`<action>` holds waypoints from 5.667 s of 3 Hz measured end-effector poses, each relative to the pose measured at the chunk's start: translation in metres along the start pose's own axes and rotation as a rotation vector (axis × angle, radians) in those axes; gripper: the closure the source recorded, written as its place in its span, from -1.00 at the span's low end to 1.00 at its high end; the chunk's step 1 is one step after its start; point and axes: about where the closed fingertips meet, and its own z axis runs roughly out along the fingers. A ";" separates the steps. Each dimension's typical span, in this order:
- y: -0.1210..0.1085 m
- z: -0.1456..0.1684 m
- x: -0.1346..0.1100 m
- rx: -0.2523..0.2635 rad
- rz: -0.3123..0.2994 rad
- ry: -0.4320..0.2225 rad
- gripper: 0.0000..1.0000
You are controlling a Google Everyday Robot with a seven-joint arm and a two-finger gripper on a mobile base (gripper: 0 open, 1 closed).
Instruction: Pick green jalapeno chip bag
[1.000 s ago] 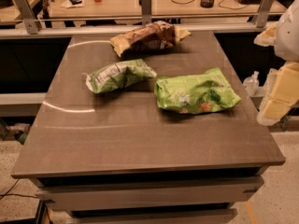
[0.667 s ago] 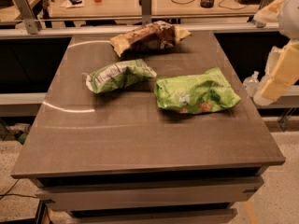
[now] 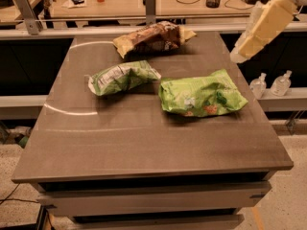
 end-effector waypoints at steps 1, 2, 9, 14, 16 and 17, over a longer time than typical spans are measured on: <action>-0.016 0.037 -0.026 -0.023 -0.024 -0.115 -1.00; -0.025 0.068 -0.042 -0.028 -0.046 -0.171 -1.00; 0.005 0.174 -0.059 0.026 0.088 -0.199 -1.00; 0.049 0.270 -0.080 -0.163 0.106 -0.249 -1.00; 0.058 0.278 -0.080 -0.218 0.101 -0.265 -0.17; 0.059 0.276 -0.079 -0.227 0.111 -0.273 0.28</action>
Offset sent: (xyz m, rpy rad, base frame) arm 0.0891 0.0883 -0.0354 0.1602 -0.0589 0.1766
